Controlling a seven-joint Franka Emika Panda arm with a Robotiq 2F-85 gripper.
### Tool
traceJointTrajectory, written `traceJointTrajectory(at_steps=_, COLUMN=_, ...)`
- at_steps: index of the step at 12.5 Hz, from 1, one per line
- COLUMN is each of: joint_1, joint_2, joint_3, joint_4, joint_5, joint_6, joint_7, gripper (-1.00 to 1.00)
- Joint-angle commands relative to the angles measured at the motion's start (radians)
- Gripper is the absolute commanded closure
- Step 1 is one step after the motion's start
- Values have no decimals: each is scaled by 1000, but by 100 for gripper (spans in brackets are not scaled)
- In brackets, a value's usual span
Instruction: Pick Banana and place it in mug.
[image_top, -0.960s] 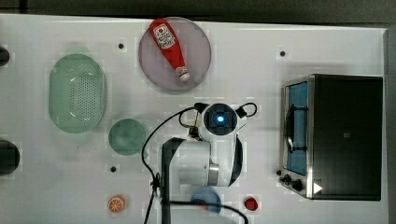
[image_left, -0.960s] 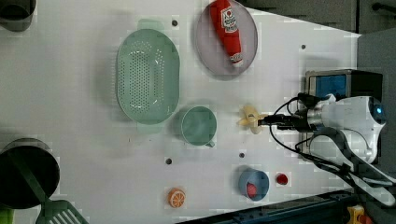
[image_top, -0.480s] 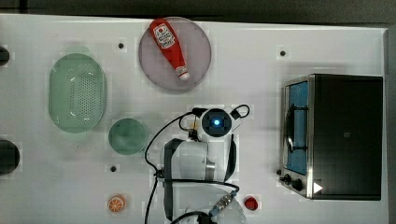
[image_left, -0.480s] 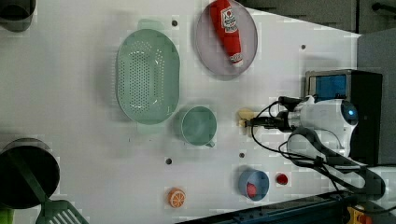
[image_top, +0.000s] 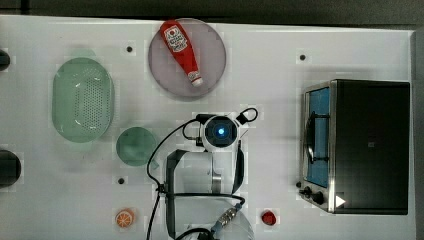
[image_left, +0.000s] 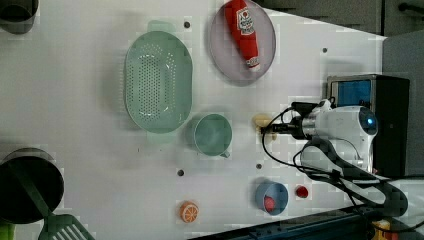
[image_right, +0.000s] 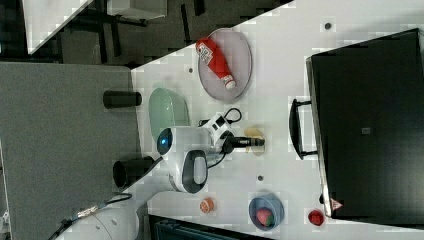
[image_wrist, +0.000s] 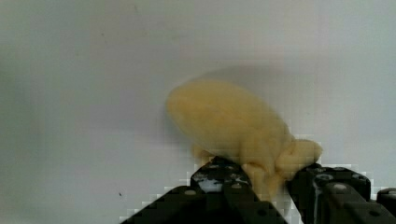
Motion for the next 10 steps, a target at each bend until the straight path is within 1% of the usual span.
traceJointTrajectory(at_steps=1, joint_1=-36, joint_2=-113, joint_3=-6, joint_4=10, joint_5=-18, joint_6=-8, joint_7=-19, gripper=46)
traceJointTrajectory(at_steps=2, joint_1=-36, joint_2=-178, joint_3=-9, joint_4=11, joint_5=-18, joint_6=-54, joint_7=-19, gripper=46)
traceJointTrajectory(at_steps=4, joint_1=-36, joint_2=-331, joint_3=-13, joint_4=24, joint_5=-19, joint_6=-229, joint_7=-18, gripper=46)
traceJointTrajectory(at_steps=5, joint_1=-35, joint_2=-419, joint_3=-13, joint_4=48, joint_5=-19, joint_6=-332, joint_7=-18, gripper=46)
traceJointTrajectory(at_steps=7, joint_1=-34, joint_2=-550, joint_3=-11, joint_4=106, joint_5=-19, joint_6=-530, joint_7=-17, gripper=46)
traceJointTrajectory(at_steps=9, joint_1=-31, joint_2=-615, joint_3=16, joint_4=167, joint_5=-19, joint_6=-717, joint_7=18, gripper=46)
traceJointTrajectory(at_steps=10, joint_1=-29, joint_2=-635, joint_3=36, joint_4=188, joint_5=-19, joint_6=-776, joint_7=63, gripper=46)
